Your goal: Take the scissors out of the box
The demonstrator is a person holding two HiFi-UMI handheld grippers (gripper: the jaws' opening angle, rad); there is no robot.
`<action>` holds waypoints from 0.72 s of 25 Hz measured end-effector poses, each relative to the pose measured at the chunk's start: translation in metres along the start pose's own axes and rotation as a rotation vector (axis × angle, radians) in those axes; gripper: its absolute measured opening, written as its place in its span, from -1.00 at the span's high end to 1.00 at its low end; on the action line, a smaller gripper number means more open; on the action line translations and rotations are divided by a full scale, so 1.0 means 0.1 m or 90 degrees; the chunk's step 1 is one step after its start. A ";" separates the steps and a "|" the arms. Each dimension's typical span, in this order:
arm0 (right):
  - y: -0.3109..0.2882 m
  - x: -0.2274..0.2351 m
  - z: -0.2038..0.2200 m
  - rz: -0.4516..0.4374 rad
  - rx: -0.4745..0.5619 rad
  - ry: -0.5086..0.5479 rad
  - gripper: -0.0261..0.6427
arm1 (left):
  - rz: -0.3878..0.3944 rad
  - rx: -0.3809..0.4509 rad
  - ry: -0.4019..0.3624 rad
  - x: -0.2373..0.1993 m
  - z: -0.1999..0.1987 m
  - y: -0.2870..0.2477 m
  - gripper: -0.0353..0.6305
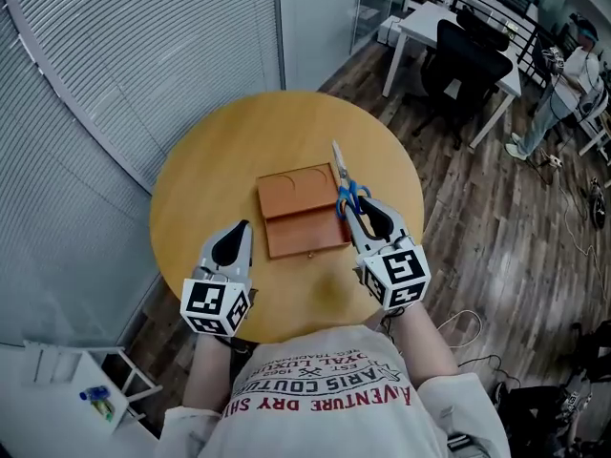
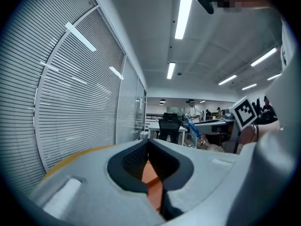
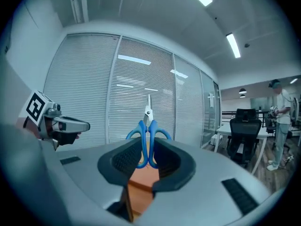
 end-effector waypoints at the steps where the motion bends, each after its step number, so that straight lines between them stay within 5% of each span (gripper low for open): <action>1: 0.02 0.00 -0.02 0.001 0.006 -0.003 0.65 | -0.001 0.002 -0.001 0.00 -0.01 0.01 0.87; 18: -0.13 -0.10 -0.04 -0.011 0.022 -0.009 0.65 | -0.013 0.032 -0.020 -0.16 -0.15 -0.02 0.87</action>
Point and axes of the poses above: the fingertips, and each gripper's own axes: y backward along the fingers, x to its right, z out of its underside, the point moved 4 cm from there along y, backward along the fingers, and after that the axes turned 9 degrees about -z, right-handed, at the moved point
